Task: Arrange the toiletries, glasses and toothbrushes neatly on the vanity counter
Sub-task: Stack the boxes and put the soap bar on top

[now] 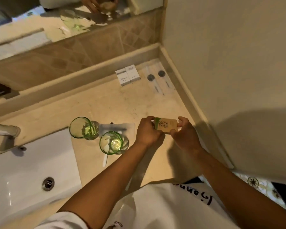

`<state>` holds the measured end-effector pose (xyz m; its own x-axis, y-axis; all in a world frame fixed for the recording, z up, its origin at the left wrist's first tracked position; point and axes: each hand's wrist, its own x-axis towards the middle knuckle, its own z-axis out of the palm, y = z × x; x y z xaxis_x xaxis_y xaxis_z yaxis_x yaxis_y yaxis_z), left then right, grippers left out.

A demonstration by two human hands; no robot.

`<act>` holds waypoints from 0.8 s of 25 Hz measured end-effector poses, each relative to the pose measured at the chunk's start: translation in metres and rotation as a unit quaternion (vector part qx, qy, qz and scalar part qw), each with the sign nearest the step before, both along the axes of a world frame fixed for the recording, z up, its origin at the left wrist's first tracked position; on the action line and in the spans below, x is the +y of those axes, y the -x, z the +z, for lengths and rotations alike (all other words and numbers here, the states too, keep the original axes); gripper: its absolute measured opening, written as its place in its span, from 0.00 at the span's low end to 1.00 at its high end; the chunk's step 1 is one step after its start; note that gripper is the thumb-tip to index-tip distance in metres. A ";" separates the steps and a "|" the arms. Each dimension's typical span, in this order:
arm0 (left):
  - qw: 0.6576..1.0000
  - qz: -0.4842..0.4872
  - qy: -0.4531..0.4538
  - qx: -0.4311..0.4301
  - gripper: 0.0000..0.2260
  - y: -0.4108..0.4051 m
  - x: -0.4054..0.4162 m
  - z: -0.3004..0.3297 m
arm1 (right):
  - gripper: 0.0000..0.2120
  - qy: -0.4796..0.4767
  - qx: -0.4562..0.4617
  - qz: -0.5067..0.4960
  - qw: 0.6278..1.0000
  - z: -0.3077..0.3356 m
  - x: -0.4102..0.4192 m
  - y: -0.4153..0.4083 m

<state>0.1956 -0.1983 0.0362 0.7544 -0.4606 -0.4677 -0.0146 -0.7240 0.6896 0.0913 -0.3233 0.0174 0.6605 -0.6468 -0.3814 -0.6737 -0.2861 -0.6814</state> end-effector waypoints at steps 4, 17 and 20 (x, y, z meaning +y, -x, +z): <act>0.994 0.095 0.006 -0.048 0.27 -0.073 0.000 0.014 | 0.26 0.066 -0.122 0.054 0.989 0.012 -0.003 -0.088; 0.972 0.217 0.018 -0.084 0.21 -0.237 -0.018 -0.021 | 0.21 0.037 -0.120 0.064 0.990 -0.026 -0.035 -0.294; 0.974 0.209 0.016 -0.088 0.20 -0.245 -0.024 -0.034 | 0.20 0.035 -0.134 0.056 0.989 -0.036 -0.038 -0.303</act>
<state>0.4404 -0.2227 0.0027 0.9466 -0.1083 -0.3037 0.1561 -0.6701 0.7257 0.3943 -0.3612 -0.0188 0.8007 -0.5825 -0.1396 -0.4325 -0.4010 -0.8075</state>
